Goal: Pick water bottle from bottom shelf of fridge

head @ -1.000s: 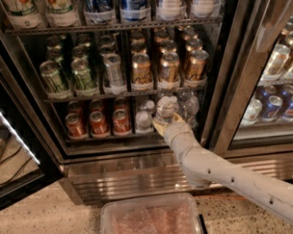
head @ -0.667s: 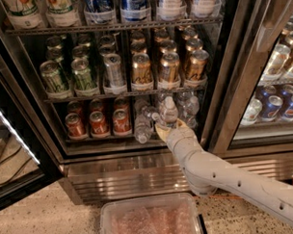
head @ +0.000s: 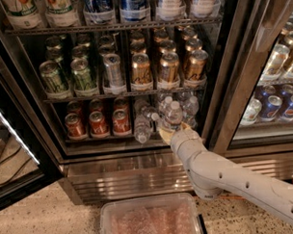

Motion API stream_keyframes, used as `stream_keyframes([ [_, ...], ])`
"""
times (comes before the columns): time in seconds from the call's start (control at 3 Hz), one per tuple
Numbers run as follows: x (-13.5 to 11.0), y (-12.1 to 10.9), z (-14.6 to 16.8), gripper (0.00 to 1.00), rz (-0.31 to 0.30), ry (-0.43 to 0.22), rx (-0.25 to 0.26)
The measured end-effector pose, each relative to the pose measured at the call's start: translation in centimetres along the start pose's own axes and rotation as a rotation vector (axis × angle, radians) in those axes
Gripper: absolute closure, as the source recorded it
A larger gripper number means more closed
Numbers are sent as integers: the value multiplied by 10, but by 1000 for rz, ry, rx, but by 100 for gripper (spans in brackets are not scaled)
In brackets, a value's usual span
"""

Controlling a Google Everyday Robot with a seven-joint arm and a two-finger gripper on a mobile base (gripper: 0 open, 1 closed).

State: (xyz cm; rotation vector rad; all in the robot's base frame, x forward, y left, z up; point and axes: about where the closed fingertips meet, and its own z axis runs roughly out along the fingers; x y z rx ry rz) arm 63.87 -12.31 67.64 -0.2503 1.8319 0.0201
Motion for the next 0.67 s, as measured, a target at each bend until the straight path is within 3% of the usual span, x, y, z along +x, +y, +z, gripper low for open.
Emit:
stream_keyframes([
  [0.67, -5, -11, -23, 100, 83, -15, -47],
])
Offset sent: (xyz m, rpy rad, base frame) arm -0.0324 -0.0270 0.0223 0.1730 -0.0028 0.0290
